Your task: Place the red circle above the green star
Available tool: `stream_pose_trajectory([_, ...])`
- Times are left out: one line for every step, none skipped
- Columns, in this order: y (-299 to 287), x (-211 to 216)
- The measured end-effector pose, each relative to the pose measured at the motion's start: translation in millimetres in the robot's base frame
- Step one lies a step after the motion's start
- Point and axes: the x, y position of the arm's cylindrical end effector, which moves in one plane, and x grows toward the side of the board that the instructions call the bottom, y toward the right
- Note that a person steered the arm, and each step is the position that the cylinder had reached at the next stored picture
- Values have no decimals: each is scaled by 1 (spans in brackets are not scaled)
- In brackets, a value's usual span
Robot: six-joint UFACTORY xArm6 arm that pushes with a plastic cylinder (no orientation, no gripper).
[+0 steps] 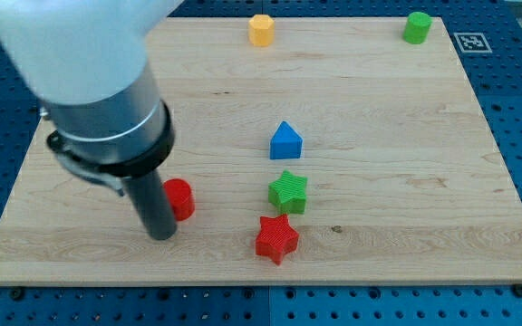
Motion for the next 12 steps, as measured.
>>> stream_pose_trajectory([20, -19])
stream_pose_trajectory([26, -34])
stream_pose_trajectory([5, -48])
stream_pose_trajectory([-19, -49])
stream_pose_trajectory([-38, -58])
stream_pose_trajectory([-28, -67])
stream_pose_trajectory([7, -70])
stream_pose_trajectory([25, -70])
stream_pose_trajectory([11, -77])
stream_pose_trajectory([-16, -89])
stream_pose_trajectory([-11, -89])
stream_pose_trajectory([9, -90])
